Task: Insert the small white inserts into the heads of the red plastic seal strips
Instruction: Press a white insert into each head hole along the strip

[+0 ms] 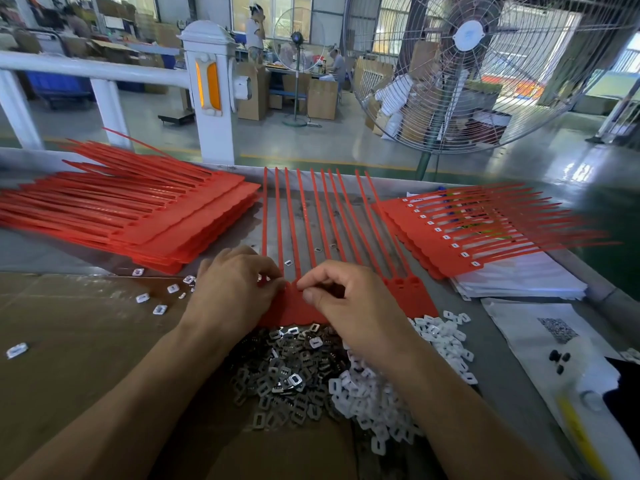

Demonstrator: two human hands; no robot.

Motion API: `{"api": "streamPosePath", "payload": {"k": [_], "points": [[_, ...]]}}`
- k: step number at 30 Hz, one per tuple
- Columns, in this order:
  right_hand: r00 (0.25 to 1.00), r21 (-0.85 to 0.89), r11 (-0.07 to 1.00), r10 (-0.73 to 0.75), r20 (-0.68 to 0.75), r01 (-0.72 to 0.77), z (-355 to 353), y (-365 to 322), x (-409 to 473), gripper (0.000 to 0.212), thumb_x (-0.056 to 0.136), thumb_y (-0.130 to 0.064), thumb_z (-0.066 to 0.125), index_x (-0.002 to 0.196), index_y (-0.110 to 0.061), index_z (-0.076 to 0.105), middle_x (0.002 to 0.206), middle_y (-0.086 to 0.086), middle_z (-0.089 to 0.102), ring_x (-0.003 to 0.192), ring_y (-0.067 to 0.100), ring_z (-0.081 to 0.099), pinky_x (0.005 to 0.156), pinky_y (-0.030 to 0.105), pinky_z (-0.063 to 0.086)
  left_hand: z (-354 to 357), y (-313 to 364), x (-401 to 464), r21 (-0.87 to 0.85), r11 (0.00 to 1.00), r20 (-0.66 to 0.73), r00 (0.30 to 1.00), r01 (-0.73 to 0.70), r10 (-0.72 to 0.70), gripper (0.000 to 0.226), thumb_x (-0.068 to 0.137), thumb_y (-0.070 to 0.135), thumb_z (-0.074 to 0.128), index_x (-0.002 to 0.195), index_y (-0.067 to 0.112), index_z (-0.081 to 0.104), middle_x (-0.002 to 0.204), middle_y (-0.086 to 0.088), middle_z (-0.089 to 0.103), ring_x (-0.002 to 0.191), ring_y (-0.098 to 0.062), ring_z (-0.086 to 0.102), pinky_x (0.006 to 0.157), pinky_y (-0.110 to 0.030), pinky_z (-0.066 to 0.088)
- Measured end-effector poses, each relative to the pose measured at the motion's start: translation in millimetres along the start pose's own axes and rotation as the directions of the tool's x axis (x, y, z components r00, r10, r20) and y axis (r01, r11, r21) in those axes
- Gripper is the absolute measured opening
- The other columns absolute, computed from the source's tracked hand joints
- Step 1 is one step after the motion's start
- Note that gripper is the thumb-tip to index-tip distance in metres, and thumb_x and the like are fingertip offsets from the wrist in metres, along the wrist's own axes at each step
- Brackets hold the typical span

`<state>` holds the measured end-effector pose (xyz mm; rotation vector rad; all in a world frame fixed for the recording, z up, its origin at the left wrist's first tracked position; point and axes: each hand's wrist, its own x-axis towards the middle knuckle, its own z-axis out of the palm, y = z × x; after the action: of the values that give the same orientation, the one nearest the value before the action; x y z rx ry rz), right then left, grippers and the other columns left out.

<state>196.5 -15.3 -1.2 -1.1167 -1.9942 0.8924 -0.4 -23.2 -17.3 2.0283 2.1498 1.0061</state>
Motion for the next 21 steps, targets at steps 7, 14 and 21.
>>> {"api": "streamPosePath", "payload": {"k": [7,14,21], "points": [[0.990,0.124,0.991,0.069,-0.121,-0.054,-4.9,0.8,2.6,0.014,0.095,-0.019,0.074,0.099,-0.032,0.076,0.095,-0.018,0.073,0.094,-0.009,0.066,0.077,0.001,0.045,-2.5,0.3,-2.0,0.051,0.997,0.029,0.998,-0.054,0.052,0.016,0.089,0.050,0.066,0.094,0.039,0.076,0.099,0.018,0.061,0.104,-0.011,0.052,0.097,-0.040,0.038],[0.983,0.138,0.988,0.092,-0.159,-0.070,-7.5,0.9,3.0,0.014,0.093,-0.019,0.075,0.101,-0.032,0.075,0.100,-0.019,0.072,0.098,-0.016,0.061,0.075,-0.004,0.040,-5.7,4.8,-5.3,0.081,0.994,0.078,0.995,-0.068,0.061,0.021,0.092,0.051,0.062,0.097,0.037,0.076,0.098,0.015,0.060,0.104,-0.014,0.052,0.098,-0.040,0.042],[0.967,0.126,0.988,0.116,-0.229,-0.088,-7.2,4.1,6.3,0.014,0.095,-0.018,0.073,0.098,-0.031,0.074,0.097,-0.018,0.072,0.096,-0.012,0.063,0.075,0.002,0.046,-6.4,5.0,-7.3,0.086,0.993,0.078,0.994,-0.080,0.074,0.023,0.093,0.052,0.060,0.101,0.037,0.075,0.100,0.015,0.059,0.105,-0.013,0.052,0.098,-0.039,0.041]]}}
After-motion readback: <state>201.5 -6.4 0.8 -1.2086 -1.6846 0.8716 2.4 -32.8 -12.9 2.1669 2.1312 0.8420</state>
